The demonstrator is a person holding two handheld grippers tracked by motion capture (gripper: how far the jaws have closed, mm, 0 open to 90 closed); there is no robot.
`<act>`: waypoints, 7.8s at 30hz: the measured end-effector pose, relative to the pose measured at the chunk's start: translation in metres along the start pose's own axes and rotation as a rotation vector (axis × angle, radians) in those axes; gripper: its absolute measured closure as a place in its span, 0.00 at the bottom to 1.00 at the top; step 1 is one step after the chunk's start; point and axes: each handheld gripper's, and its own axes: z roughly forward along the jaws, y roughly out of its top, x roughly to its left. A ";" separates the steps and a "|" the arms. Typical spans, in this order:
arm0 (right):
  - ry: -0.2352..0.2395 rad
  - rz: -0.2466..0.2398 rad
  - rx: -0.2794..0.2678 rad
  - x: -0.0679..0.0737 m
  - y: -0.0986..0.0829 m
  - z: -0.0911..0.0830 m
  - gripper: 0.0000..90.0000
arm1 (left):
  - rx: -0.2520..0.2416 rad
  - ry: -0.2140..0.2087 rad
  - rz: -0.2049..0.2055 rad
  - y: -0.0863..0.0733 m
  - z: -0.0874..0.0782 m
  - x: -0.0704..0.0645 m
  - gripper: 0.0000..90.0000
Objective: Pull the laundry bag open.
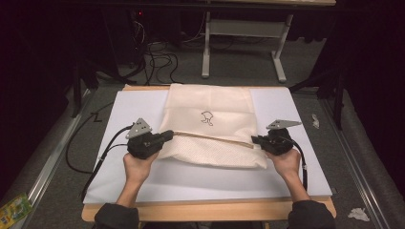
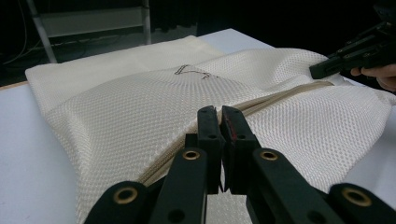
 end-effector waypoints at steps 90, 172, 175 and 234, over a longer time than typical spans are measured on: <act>-0.046 0.029 0.004 -0.017 0.001 -0.010 0.99 | 0.038 0.093 -0.074 -0.030 -0.043 0.040 0.98; -0.060 0.094 0.065 -0.016 -0.040 0.021 0.75 | 0.219 0.146 -0.077 -0.071 -0.003 0.030 0.90; -0.072 0.103 0.057 -0.017 -0.039 0.018 0.67 | 0.210 0.152 -0.077 -0.071 -0.004 0.030 0.85; -0.164 0.268 -0.190 -0.063 -0.073 -0.054 0.66 | 0.045 0.332 -0.114 -0.072 -0.060 0.058 0.63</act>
